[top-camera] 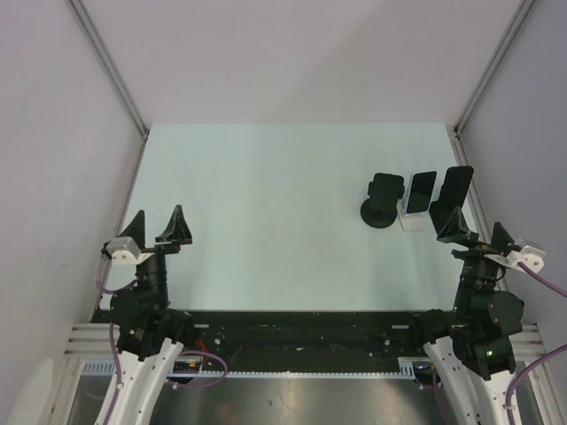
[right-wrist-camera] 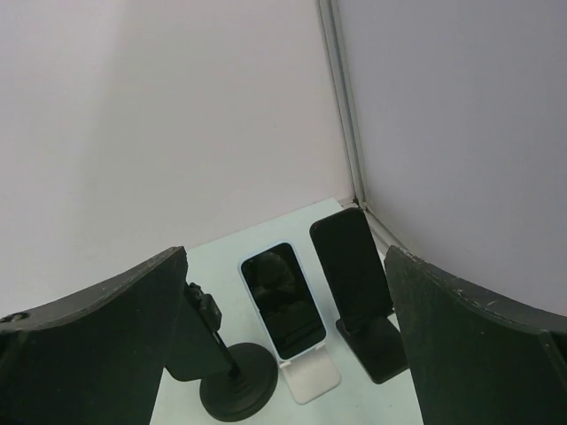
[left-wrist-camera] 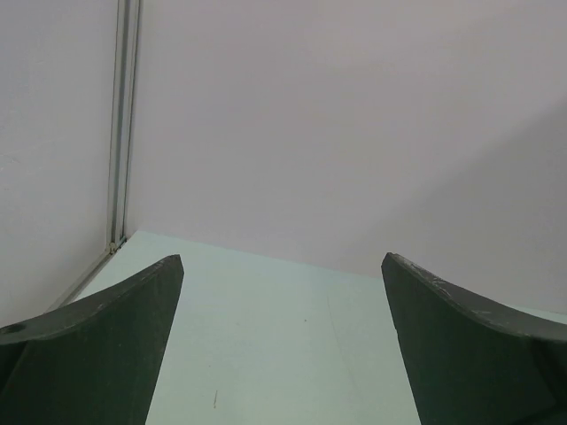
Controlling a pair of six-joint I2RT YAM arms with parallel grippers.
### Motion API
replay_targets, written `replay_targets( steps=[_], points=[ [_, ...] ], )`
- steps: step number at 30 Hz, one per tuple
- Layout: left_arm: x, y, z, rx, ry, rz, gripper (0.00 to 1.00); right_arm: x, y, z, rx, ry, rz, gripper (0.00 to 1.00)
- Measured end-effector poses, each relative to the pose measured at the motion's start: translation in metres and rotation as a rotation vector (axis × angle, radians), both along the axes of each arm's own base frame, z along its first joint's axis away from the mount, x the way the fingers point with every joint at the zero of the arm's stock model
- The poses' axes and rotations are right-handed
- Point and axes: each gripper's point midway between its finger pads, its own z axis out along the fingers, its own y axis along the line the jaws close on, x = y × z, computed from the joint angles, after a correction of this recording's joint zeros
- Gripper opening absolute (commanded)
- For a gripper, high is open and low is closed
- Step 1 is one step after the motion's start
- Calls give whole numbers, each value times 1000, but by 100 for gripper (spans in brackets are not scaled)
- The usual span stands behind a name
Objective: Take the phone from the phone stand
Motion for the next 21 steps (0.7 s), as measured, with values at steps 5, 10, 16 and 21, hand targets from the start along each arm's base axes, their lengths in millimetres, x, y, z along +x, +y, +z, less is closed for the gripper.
replay_targets(
  steps=[5,10,16,21],
  points=[
    [0,0,0,0,0,0,100,-1,-5,-2,23,2,-29,100],
    [0,0,0,0,1,-1,100,0,-2,-2,29,2,-8,100],
    [-5,0,8,-15,-2,-10,100,4,19,6,-7,-12,108,100],
    [-14,-4,22,-35,-8,-52,100,19,37,17,-44,50,190,100]
  ],
)
